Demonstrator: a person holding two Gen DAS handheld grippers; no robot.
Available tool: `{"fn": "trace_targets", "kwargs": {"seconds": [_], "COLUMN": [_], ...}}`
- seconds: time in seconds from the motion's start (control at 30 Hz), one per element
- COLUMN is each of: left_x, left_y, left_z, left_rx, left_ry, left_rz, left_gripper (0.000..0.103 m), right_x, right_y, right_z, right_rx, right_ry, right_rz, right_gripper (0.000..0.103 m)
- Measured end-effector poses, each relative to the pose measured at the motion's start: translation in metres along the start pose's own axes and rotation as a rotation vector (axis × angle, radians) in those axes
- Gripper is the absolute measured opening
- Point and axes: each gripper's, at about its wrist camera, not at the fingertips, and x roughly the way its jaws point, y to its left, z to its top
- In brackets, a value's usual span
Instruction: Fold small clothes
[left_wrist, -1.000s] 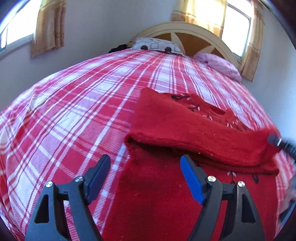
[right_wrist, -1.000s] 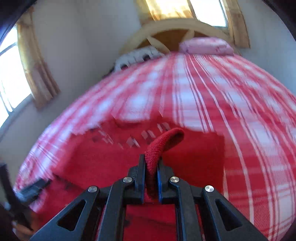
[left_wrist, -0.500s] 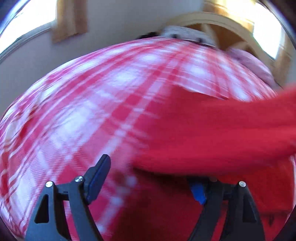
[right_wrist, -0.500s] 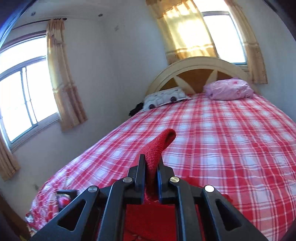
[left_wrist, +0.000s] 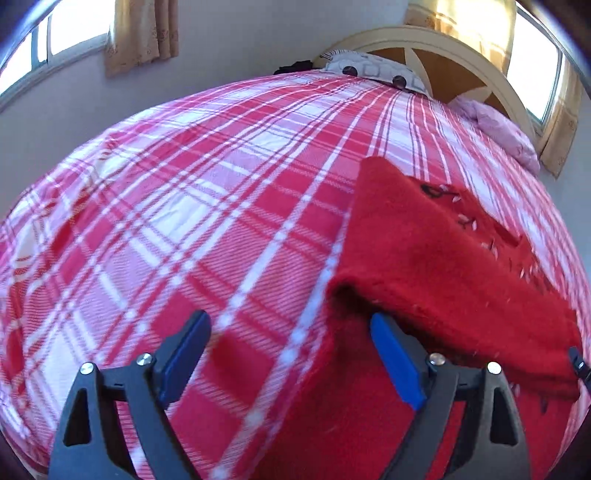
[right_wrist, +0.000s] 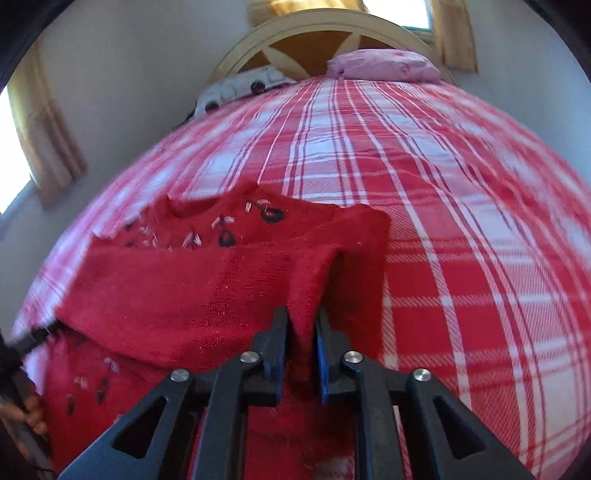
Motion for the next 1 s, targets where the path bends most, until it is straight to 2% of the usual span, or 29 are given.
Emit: {"fn": "trace_targets", "kwargs": {"seconds": [0.03, 0.1, 0.2, 0.3, 0.43, 0.53, 0.57, 0.63, 0.73, 0.83, 0.93, 1.0], "left_x": [-0.003, -0.011, -0.023, -0.030, -0.028, -0.010, -0.003, 0.018, 0.028, 0.036, 0.031, 0.015], "left_y": [0.005, 0.015, 0.023, 0.011, -0.015, -0.030, -0.033, -0.035, -0.023, -0.018, -0.018, -0.013], "left_z": [-0.001, 0.000, 0.006, 0.015, 0.024, 0.026, 0.027, 0.027, 0.031, 0.037, 0.034, 0.032], "left_rx": [0.000, -0.018, -0.040, 0.004, 0.076, 0.107, 0.116, 0.129, 0.066, 0.037, 0.045, 0.090], "left_ry": [-0.006, -0.026, -0.072, -0.118, -0.149, -0.138, -0.122, -0.048, -0.031, -0.019, -0.017, -0.052], "left_rz": [0.009, 0.026, 0.014, -0.006, -0.051, 0.001, 0.026, 0.090, 0.061, 0.066, 0.043, 0.029], "left_gripper": [0.091, 0.091, 0.091, 0.091, 0.091, 0.091, 0.091, 0.093, 0.102, 0.103, 0.103, 0.101], "right_x": [-0.006, -0.019, -0.040, -0.058, -0.044, -0.013, 0.004, 0.022, 0.027, 0.034, 0.021, -0.002], "right_y": [-0.005, -0.012, -0.014, -0.003, 0.037, 0.055, 0.053, 0.047, 0.045, 0.051, 0.052, 0.047], "right_z": [0.000, -0.004, -0.006, 0.000, 0.008, 0.003, 0.001, -0.003, 0.006, 0.009, 0.008, 0.006], "right_rx": [0.027, 0.066, 0.071, 0.015, -0.136, -0.207, -0.193, -0.156, -0.127, -0.137, -0.141, -0.104], "right_ry": [-0.002, -0.010, -0.074, -0.164, -0.114, -0.043, 0.015, 0.056, 0.055, 0.054, 0.031, -0.018], "right_rz": [0.011, 0.013, -0.022, -0.046, -0.016, -0.012, -0.004, -0.030, -0.018, -0.023, -0.014, 0.022], "right_gripper": [0.038, 0.052, 0.052, 0.052, 0.052, 0.052, 0.052, 0.052, 0.053, 0.058, 0.058, 0.058]}}
